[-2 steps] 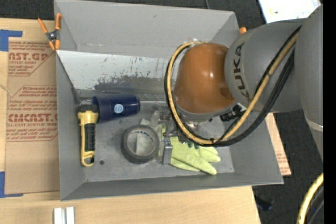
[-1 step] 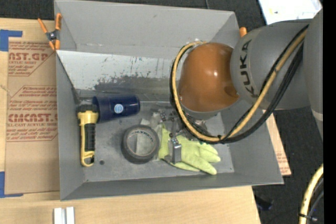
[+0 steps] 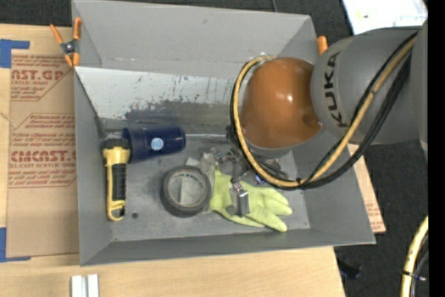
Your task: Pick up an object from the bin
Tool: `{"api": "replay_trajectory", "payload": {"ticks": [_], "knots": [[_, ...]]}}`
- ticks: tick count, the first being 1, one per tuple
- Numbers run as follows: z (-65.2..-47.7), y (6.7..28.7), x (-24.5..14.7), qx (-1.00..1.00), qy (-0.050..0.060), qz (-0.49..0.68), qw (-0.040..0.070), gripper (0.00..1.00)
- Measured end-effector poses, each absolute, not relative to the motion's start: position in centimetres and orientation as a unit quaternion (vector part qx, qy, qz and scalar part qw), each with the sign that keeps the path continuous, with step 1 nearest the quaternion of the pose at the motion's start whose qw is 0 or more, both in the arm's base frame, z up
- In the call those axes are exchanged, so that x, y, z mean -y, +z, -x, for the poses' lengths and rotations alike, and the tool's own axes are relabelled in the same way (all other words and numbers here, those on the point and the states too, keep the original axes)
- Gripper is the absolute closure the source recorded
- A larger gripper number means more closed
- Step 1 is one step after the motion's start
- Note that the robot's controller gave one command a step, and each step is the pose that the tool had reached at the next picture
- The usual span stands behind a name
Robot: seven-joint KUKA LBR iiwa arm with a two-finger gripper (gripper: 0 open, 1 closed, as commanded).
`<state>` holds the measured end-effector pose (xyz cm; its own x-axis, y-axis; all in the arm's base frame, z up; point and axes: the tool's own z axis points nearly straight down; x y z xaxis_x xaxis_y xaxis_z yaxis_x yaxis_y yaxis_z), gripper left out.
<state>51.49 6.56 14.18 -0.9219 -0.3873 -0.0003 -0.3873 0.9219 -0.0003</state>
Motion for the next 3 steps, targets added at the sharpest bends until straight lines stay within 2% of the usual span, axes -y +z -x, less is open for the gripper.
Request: {"api": "replay_trajectory", "payload": {"ticks": [1, 2, 3], "knots": [[-50.6, 12.9, -8.3, -0.973, 0.001, 0.231, 0.001, 0.00], [-52.3, 9.0, -4.1, -0.916, 0.000, 0.401, 0.003, 0.00], [-52.3, 9.6, -4.4, -0.897, 0.001, 0.443, 0.002, 1.00]]}}
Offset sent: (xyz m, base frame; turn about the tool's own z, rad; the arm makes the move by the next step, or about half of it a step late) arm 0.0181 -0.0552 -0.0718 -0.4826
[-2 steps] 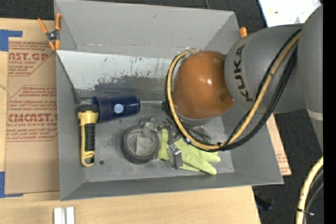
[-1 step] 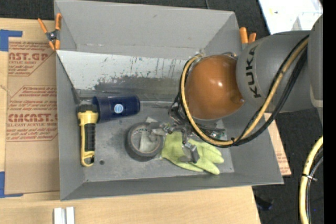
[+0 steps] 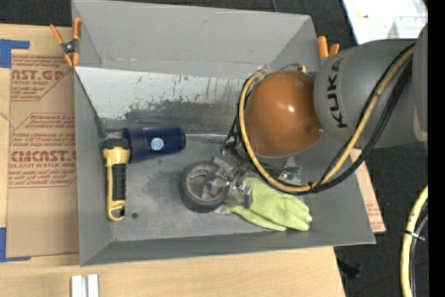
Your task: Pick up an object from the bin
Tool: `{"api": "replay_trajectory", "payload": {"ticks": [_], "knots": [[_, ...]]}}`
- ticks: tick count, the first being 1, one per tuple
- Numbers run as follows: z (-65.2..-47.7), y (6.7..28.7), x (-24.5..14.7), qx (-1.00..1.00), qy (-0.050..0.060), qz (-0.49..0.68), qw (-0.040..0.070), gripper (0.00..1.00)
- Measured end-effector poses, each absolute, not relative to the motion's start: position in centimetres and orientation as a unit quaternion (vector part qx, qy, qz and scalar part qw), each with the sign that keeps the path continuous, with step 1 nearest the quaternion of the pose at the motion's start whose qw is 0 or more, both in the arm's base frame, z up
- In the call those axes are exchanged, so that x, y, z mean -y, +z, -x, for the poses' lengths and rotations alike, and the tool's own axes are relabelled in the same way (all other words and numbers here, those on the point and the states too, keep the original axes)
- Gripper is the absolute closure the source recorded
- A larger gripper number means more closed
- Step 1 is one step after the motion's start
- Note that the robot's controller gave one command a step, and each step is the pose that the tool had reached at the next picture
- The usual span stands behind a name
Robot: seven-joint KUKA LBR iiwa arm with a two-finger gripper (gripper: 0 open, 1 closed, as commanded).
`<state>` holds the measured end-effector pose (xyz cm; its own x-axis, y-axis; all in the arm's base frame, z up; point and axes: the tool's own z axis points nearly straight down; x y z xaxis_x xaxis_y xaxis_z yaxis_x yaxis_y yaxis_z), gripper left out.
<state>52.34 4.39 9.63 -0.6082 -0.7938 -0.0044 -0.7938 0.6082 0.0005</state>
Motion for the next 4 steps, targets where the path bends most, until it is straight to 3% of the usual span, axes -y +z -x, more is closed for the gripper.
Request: {"api": "replay_trajectory", "payload": {"ticks": [1, 3, 4], "knots": [[-52.3, 10.4, -5.8, -0.894, 0.001, 0.448, 0.003, 1.00], [-51.3, 7.2, -4.8, -0.898, 0.000, 0.441, 0.006, 1.00], [-50.3, 12.7, -4.5, -0.896, 0.004, 0.444, 0.004, 1.00]]}}
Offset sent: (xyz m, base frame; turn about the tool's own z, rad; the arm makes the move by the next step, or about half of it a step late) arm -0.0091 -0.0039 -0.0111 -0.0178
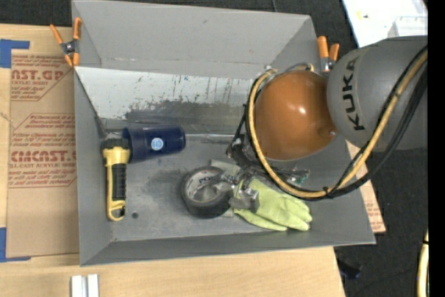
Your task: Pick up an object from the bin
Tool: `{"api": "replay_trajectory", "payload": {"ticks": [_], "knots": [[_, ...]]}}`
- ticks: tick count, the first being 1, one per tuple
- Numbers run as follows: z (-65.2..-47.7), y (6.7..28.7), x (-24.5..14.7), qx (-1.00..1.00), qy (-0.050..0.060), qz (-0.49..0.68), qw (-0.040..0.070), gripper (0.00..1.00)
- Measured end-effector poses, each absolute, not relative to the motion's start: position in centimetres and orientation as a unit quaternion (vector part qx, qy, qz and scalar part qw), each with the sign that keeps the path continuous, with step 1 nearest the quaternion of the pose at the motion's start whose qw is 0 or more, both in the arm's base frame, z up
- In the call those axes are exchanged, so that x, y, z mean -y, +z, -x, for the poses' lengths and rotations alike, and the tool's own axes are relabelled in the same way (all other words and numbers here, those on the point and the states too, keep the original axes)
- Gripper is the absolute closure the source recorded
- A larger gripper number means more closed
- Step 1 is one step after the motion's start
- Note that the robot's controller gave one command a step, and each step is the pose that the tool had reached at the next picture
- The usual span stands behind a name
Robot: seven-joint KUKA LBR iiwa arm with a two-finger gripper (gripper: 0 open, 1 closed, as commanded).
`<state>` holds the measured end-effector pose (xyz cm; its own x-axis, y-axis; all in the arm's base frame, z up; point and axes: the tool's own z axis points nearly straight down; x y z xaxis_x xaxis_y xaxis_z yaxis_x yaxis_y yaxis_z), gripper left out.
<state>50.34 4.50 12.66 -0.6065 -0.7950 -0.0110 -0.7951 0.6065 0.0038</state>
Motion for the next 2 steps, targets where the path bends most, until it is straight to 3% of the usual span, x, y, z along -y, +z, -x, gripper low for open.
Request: {"api": "replay_trajectory", "payload": {"ticks": [1, 2], "knots": [[-50.4, 17.8, -4.5, -0.896, 0.003, 0.444, 0.005, 1.00], [-50.6, 14.7, -4.6, -0.893, 0.002, 0.450, 0.008, 1.00]]}}
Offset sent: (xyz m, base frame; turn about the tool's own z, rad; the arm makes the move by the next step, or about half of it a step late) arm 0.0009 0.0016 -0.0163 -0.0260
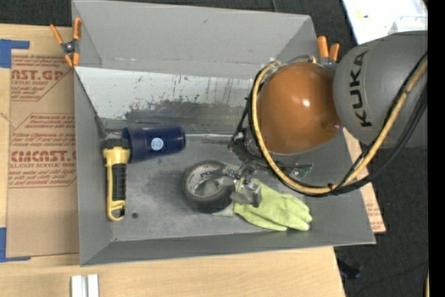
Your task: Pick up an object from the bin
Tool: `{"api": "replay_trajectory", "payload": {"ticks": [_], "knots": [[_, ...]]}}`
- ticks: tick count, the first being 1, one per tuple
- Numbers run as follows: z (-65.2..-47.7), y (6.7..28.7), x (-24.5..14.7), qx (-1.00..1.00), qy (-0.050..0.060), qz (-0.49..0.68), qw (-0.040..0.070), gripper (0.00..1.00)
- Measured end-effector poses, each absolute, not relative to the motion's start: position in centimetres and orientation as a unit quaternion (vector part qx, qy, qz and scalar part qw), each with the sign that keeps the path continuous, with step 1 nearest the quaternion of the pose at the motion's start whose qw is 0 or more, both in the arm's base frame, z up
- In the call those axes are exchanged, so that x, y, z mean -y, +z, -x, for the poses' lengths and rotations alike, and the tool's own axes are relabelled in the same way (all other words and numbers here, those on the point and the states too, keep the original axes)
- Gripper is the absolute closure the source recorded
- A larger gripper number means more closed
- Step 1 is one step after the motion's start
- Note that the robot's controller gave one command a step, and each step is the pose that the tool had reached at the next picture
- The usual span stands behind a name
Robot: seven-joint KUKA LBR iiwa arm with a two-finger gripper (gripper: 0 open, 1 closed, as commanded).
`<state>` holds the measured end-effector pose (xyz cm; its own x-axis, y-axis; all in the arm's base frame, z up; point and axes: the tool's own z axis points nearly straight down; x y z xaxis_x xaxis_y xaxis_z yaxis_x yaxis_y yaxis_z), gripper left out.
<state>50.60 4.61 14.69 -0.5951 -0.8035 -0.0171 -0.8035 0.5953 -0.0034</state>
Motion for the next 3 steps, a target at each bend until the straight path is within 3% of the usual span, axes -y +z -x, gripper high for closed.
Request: {"api": "replay_trajectory", "payload": {"ticks": [1, 2, 3], "knots": [[-50.2, 17.2, -4.9, -0.890, 0.005, 0.456, 0.001, 1.00], [-50.2, 13.4, -4.8, -0.896, 0.004, 0.443, 0.006, 1.00], [-49.8, 17.9, -4.8, -0.894, 0.005, 0.447, 0.003, 1.00]]}}
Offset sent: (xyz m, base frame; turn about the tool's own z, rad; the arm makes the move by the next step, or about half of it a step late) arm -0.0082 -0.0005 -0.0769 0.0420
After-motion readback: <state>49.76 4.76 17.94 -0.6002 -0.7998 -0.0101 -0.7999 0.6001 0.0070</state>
